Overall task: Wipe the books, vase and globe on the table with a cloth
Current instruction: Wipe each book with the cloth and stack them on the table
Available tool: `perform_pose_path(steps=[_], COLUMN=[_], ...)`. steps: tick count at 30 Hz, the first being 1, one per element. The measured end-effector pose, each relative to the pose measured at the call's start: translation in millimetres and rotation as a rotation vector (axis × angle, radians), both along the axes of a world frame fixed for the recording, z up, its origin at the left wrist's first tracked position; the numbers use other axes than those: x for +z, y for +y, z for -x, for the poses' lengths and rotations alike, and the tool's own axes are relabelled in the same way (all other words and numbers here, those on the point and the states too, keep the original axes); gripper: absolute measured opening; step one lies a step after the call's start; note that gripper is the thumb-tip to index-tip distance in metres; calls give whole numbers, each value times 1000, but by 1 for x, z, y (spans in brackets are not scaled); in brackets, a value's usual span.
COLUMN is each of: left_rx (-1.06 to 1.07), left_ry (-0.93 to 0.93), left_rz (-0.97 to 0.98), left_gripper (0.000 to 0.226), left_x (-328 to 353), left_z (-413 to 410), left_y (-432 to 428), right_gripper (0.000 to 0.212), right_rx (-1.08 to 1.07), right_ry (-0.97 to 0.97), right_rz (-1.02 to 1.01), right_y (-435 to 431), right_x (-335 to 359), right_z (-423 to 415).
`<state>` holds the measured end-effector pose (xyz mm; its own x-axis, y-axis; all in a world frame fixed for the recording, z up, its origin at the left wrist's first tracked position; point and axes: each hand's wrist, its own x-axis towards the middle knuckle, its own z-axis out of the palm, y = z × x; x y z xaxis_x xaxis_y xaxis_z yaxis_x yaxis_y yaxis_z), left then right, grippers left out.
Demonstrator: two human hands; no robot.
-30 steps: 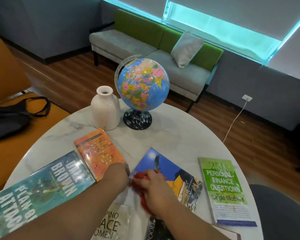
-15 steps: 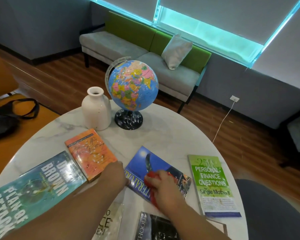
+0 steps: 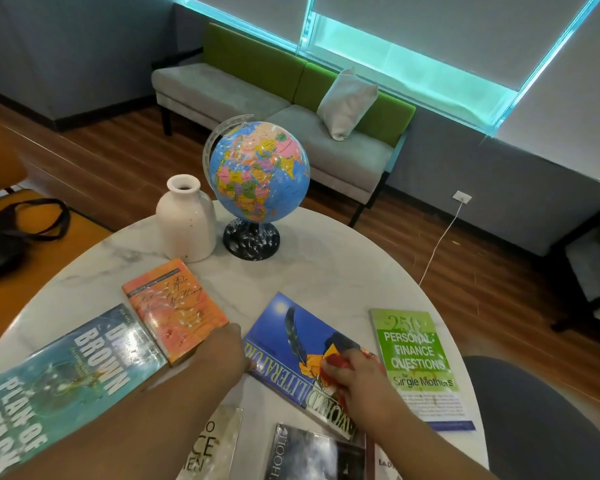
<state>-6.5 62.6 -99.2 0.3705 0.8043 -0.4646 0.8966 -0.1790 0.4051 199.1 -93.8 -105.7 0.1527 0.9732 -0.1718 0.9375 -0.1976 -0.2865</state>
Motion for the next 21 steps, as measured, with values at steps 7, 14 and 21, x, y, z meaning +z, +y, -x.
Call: perform_pose_path(steps=[7, 14, 21], left_rx=[-1, 15, 26], left_ry=[-78, -153, -145], left_rz=[-13, -32, -31], left_gripper=[39, 38, 41], left_x=[-2, -8, -8], left_z=[5, 7, 8], left_y=[-3, -3, -3], right_gripper=[26, 24, 37], right_rx=[28, -4, 252], right_ry=[-28, -81, 186], right_rz=[-112, -69, 26], right_y=[11, 75, 28], right_x=[12, -26, -7], right_z=[-19, 21, 43])
